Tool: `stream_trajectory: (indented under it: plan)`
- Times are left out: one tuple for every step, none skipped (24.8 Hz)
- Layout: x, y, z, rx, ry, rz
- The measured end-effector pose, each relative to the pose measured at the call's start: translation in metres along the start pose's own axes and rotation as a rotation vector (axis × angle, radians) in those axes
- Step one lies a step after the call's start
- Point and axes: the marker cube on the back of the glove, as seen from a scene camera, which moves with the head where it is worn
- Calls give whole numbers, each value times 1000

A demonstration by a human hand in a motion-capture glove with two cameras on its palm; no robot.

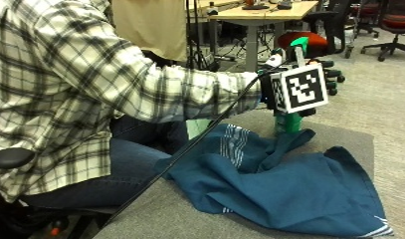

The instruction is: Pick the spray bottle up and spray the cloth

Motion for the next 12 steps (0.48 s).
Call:
stream_trajectory:
  plan:
    - [-1, 4, -2, 3, 34, 4]
    - [-2, 8, -5, 1, 65, 6]
    - [-4, 13, -7, -5, 95, 8]
    - [-7, 18, -9, -14, 131, 10]
    - [-10, 25, -11, -22, 175, 11]
    - [-13, 33, -13, -28, 230, 12]
    - [-17, 42, -16, -31, 296, 14]
    - [-21, 54, -20, -32, 372, 17]
    - [-27, 69, -27, -31, 458, 21]
    - [-36, 88, -37, -28, 549, 26]
    - [-46, 110, -49, -24, 639, 32]
    - [-56, 134, -62, -22, 718, 37]
